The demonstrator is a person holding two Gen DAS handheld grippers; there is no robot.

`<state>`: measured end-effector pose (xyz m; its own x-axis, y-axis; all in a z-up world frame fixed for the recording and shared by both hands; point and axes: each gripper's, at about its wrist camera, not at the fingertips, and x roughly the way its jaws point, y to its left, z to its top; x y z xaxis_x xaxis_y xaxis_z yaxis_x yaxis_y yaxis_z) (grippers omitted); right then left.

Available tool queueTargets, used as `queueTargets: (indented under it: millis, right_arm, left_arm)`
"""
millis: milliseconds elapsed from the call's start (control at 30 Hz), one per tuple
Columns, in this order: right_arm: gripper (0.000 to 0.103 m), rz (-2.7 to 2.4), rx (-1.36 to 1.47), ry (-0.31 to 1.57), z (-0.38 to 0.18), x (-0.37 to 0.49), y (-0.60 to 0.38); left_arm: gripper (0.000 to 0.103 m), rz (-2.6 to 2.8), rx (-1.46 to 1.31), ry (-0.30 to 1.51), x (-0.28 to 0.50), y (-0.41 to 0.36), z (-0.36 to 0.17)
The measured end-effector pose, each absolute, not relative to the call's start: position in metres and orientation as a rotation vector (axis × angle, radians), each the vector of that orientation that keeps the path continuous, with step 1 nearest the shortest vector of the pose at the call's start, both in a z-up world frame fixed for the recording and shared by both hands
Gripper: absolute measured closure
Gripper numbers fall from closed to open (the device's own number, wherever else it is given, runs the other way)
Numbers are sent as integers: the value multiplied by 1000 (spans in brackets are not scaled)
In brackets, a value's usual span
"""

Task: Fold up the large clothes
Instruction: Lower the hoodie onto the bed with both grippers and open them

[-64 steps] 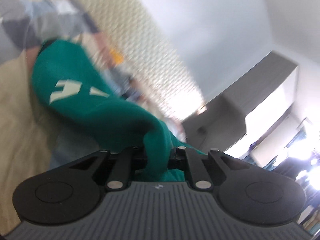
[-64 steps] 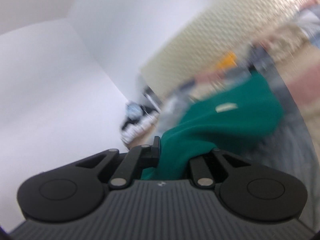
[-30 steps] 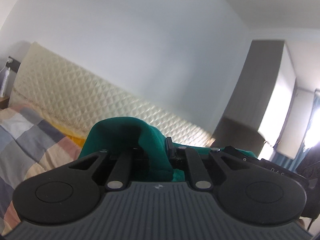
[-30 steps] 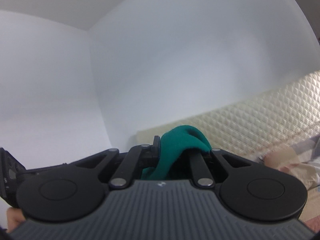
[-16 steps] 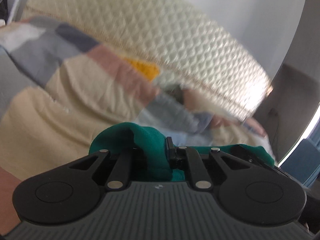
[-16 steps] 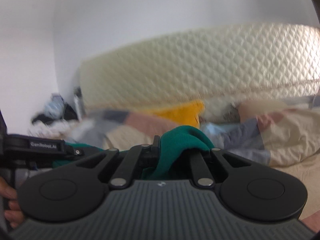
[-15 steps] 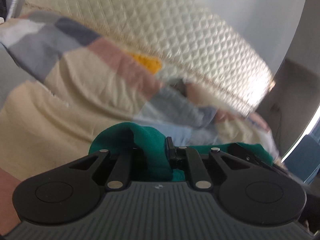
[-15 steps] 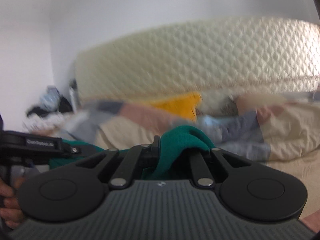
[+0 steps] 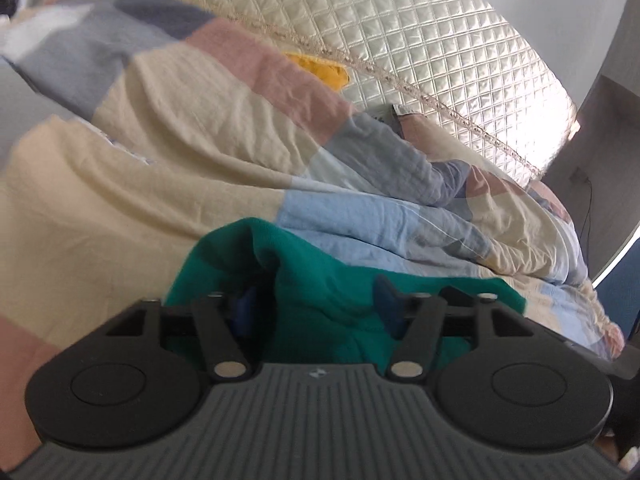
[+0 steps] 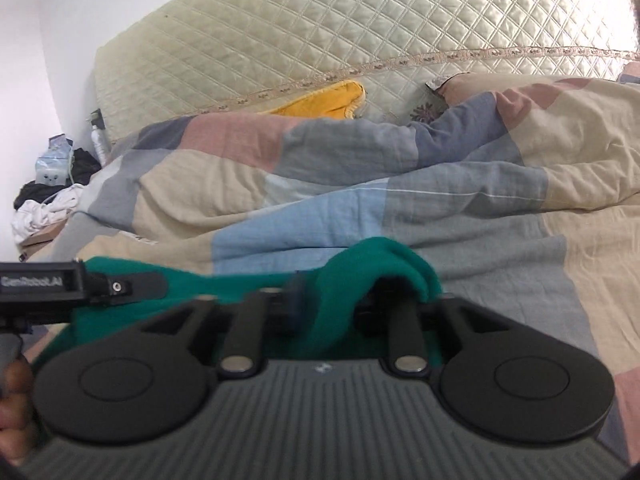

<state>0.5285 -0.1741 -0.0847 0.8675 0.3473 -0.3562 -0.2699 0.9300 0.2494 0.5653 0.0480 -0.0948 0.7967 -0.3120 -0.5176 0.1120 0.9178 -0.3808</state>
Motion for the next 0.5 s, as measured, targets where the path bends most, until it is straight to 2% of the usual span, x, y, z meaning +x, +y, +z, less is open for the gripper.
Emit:
queueTargets:
  millis: [233,500]
  right_arm:
    - [53,330,199,343,-52,444,-186]
    - [53,383,214,267,0,303,-202]
  left_arm:
    - [36,-225,-246,558,493,46,-56]
    - [36,-209,-169,492,346,21,11]
